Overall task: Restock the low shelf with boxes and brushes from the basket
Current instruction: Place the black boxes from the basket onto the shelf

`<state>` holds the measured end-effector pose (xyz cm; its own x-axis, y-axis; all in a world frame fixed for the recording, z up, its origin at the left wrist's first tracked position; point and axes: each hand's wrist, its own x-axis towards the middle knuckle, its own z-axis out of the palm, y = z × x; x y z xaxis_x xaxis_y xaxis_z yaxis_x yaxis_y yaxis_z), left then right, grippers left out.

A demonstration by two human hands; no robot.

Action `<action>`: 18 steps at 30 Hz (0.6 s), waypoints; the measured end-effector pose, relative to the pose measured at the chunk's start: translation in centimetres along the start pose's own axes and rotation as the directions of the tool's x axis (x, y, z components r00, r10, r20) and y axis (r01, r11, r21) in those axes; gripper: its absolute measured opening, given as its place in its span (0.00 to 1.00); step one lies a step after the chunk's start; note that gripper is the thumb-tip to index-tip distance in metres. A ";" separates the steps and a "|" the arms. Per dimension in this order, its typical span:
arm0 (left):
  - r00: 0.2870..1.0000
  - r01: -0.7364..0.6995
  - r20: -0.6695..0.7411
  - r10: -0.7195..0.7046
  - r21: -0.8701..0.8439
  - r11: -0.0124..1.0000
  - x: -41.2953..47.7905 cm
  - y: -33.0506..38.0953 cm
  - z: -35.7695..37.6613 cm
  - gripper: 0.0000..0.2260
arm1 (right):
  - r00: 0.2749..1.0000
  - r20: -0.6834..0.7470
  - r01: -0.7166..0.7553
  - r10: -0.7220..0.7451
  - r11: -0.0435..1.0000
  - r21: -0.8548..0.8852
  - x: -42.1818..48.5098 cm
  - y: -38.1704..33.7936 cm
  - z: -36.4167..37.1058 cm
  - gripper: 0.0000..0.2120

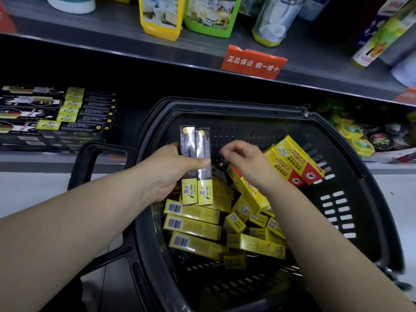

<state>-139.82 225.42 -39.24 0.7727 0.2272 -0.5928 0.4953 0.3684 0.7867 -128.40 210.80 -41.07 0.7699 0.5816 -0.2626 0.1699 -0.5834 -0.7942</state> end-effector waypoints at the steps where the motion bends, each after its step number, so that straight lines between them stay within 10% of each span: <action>1: 1.000 0.000 0.018 0.000 -0.004 1.000 0.0 -0.1 -0.1 0.36 | 0.999 -0.024 -0.033 0.027 0.957 -0.289 0.4 1.1 -0.3 0.10; 5: 0.999 -0.024 0.031 0.024 -0.013 1.000 -0.1 0.0 -0.2 0.17 | 0.971 -0.030 -0.185 0.236 0.667 -0.722 0.0 5.8 0.1 0.35; 13: 0.998 -0.053 -0.038 0.052 -0.022 0.998 0.6 -0.4 -0.2 0.19 | 0.990 0.058 -0.104 0.132 0.934 -0.342 0.4 5.4 1.6 0.45; 18: 0.996 -0.066 -0.056 0.064 -0.030 0.997 0.8 -0.4 -0.1 0.18 | 0.919 0.336 0.029 0.206 0.815 -0.579 -1.0 6.7 7.0 0.44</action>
<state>-139.45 225.57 -40.10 0.7794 0.3007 -0.5497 0.4308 0.3799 0.8186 -132.37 210.28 -49.92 0.5362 0.6049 -0.5887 0.5167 -0.7867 -0.3378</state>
